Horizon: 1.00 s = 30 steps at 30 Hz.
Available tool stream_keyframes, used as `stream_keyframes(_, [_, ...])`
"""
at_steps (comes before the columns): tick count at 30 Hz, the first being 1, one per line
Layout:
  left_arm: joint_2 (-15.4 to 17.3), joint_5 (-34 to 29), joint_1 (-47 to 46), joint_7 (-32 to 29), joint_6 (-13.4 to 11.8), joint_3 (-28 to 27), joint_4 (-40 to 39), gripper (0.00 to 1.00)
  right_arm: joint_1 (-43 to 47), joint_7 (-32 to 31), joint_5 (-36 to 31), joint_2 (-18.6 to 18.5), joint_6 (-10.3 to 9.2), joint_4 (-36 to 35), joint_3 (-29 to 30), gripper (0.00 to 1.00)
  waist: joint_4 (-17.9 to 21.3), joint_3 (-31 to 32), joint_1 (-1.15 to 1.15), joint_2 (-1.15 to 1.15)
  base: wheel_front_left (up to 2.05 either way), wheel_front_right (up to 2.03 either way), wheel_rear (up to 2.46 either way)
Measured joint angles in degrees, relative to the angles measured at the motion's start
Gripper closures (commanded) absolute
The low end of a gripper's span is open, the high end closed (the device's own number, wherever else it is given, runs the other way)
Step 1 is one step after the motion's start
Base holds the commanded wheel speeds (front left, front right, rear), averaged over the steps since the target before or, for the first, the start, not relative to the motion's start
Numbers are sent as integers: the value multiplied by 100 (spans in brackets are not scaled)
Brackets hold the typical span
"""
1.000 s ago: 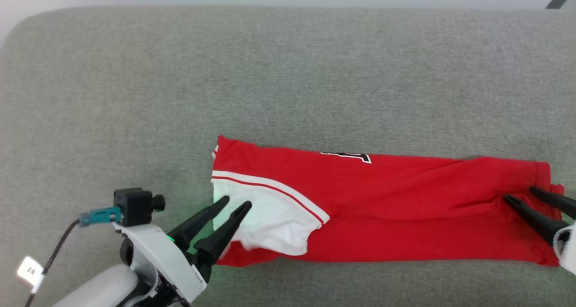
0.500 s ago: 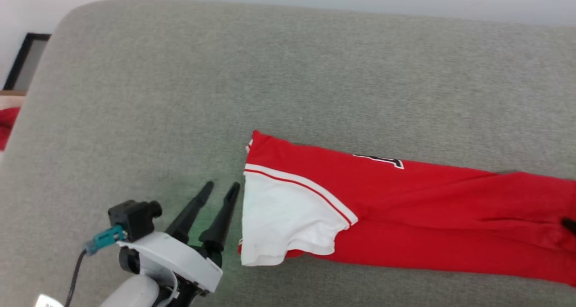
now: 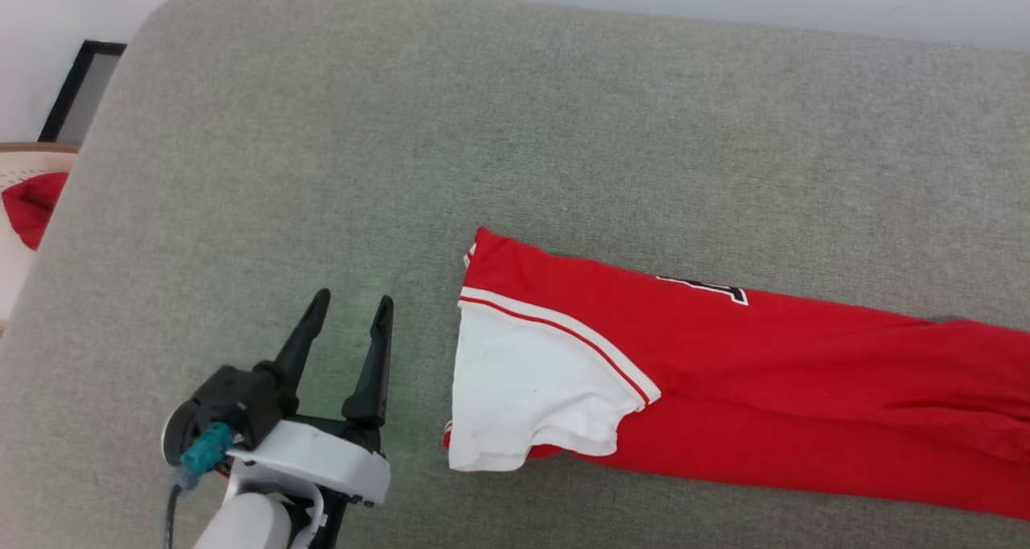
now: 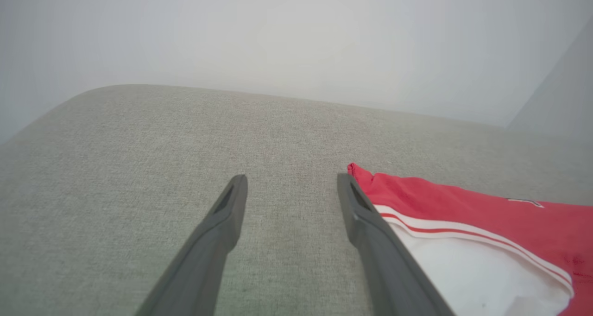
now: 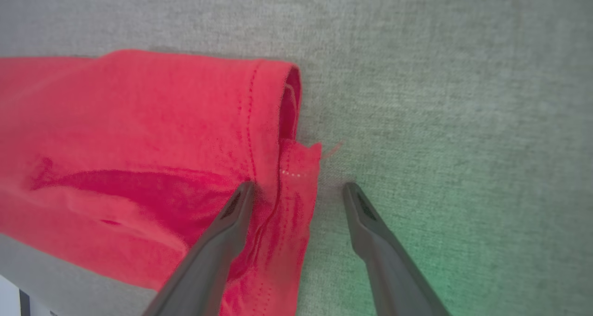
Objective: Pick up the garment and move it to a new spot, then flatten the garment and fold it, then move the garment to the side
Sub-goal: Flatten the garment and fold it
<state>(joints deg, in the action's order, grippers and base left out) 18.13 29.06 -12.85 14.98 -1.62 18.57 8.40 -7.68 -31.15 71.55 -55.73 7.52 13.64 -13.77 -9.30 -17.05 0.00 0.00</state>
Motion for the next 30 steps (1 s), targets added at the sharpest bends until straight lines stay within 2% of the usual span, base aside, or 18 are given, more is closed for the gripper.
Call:
stream_keyframes(4, [-170, -650, 36, 0, -1, -185, 52, 0, -163, -244, -259, 265, -10, 10, -10, 0, 40, -30, 0, 0, 0, 0, 0])
stream_keyframes(8, [-414, -1056, 47, 0, 111, -385, 85, 0, -484, -476, -619, 600, -27, 165, -40, 0, 68, -90, 0, 0, 0, 0, 0])
stream_keyframes(9, [-486, -1105, 47, 1, 129, -465, 100, 0, -574, -533, -711, 679, -33, 220, -59, 14, 74, -103, 0, 0, 0, 0, 0])
stream_keyframes(10, [-530, -1199, 47, 1, 172, -523, 146, 0, -656, -584, -813, 764, -33, 266, -75, 54, 80, -115, 0, 0, 0, 0, 0])
stream_keyframes(12, [-635, -1283, 59, 1, 271, -643, 236, 0, -811, -713, -982, 886, -35, 344, -101, 100, 85, -136, 0, 0, 0, 0, 0])
stream_keyframes(17, [-856, -1511, 94, 1, 497, -937, 393, 0, -1026, -820, -1188, 1239, -46, 438, -103, 100, 88, -124, 0, 0, 0, 0, 0])
stream_keyframes(21, [-960, -1613, 123, 1, 624, -1185, 421, 0, -1018, -744, -1273, 1349, -27, 508, 2, 100, 120, -91, 0, 0, 0, 0, 0])
stream_keyframes(27, [-1048, -1763, 168, 1, 746, -1464, 382, 0, -880, -286, -1258, 1539, 24, 624, 424, 100, 283, -58, 0, 0, 0, 0, 0])
stream_keyframes(30, [-1054, -1835, 171, 1, 782, -1586, 320, 0, -798, -1, -1317, 1492, 55, 760, 746, 100, 394, -73, 0, 0, 0, 0, 0])
